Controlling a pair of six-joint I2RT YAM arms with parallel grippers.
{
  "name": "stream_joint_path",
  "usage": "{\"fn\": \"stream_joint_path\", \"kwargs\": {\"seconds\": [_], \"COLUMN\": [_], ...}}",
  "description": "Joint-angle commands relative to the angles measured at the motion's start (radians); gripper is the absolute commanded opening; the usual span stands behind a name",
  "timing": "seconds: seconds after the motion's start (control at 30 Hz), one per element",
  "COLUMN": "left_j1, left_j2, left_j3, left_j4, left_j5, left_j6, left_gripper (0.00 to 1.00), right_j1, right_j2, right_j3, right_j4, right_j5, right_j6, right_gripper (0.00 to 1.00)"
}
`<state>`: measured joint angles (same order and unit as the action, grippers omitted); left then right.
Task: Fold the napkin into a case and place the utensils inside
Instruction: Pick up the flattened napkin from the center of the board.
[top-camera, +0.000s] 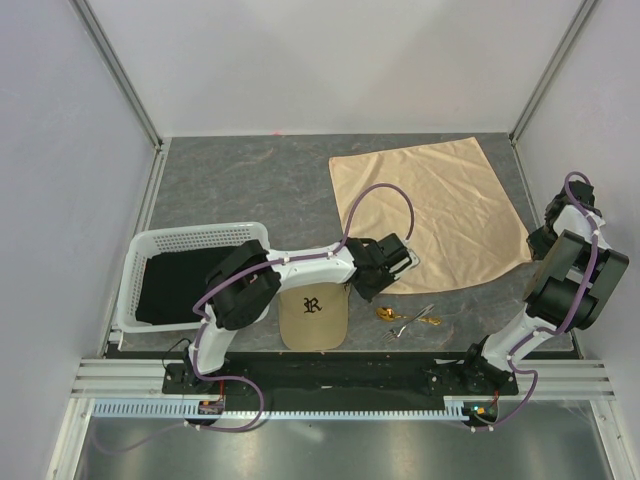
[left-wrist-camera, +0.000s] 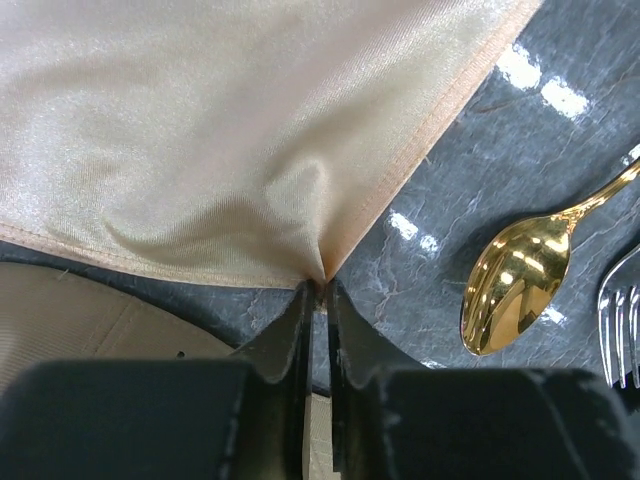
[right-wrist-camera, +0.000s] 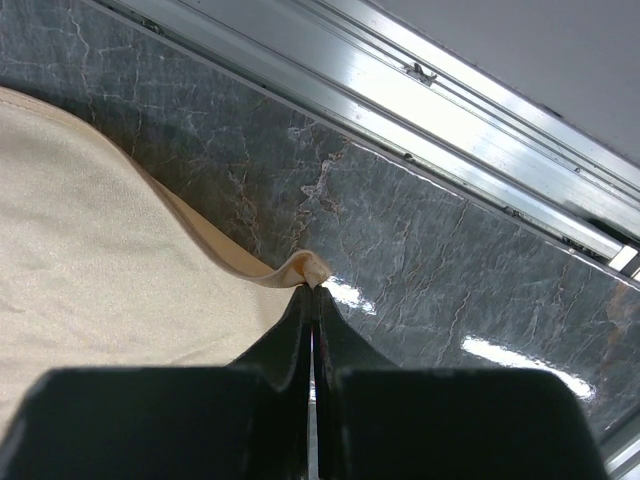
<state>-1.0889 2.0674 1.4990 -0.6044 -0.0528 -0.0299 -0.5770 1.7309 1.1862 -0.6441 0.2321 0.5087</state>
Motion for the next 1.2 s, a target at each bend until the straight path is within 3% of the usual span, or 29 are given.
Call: {"fn": "stream_joint_path", "kwargs": {"seconds": [0.0,0.03,0.07,0.3,0.53,0.83,1.17], "left_j1": [-0.002,0.000,0.001,0.026,0.055,0.057,0.000], "left_j2": [-0.013,-0.032,-0.039,-0.087,-0.128,-0.236,-0.469], "left_j3": [0.035,0.050,0.056,0.159,0.368,0.598,0.774], "left_j4": [0.003,-0.008,-0.029,-0.133,-0.253,-0.264,-0.218], "left_j5": [-0.013,-0.013,-0.007,-0.022,-0.100,-0.303,-0.314], "left_j6": [0.028,0.027,0.025,0.019,-0.001,0.094,0.199], "left_gripper": [0.09,0.09,0.02,0.02,0.02,0.02,0.02], "right_j1": [0.008,0.015,0.020,0.049,0.048,0.039,-0.006], "right_j2": [-0.040,-0.047,-0.051,-0.117,-0.206,-0.316,-0.548], "right_j3": [0.042,0.047,0.052,0.108,0.254,0.503,0.723], "right_j4": [-0.003,-0.006,-0.008,-0.015,-0.015,0.015,-0.002], "right_j5": [-0.004,-0.007,-0.005,-0.031,-0.057,-0.140,-0.142], "right_j6": [-0.022,-0.024,-0.024,-0.013,-0.025,-0.059,-0.108], "right_gripper": [0.00,0.00,0.00,0.00,0.00,0.00,0.00]}}
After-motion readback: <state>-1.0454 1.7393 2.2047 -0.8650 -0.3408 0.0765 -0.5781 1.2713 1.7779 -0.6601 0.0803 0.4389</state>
